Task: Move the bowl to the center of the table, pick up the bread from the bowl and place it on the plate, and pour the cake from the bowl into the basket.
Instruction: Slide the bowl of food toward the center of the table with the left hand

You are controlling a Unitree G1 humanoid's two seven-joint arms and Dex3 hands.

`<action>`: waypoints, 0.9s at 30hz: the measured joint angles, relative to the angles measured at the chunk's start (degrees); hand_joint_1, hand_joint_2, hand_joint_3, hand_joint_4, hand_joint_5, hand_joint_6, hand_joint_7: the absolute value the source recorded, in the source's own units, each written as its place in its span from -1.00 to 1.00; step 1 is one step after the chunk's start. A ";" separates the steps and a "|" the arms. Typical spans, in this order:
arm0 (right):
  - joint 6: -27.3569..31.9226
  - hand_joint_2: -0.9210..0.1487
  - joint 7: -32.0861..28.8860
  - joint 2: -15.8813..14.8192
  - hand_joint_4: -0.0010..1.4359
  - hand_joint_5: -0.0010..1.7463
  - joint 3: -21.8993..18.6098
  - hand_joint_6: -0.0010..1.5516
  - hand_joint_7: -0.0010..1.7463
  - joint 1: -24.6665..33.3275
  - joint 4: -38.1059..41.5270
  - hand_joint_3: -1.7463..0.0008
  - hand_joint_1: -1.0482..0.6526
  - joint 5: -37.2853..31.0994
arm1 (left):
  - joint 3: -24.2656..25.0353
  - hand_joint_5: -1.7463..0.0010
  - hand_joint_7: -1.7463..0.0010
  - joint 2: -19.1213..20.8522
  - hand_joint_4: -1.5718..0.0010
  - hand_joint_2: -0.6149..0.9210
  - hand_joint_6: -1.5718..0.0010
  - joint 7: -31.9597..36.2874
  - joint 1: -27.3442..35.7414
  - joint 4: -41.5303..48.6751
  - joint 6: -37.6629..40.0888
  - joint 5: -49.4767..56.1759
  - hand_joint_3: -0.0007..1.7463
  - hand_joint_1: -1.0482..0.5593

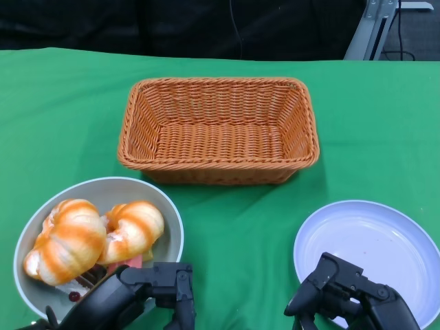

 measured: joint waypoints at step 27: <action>0.11 -0.22 -0.35 0.77 -0.08 0.89 0.26 -0.18 0.65 -0.05 0.23 -0.38 0.16 0.13 | 15.67 -0.44 0.15 0.76 0.04 0.88 -0.07 11.99 -8.29 -7.07 3.86 -5.42 -0.43 -0.01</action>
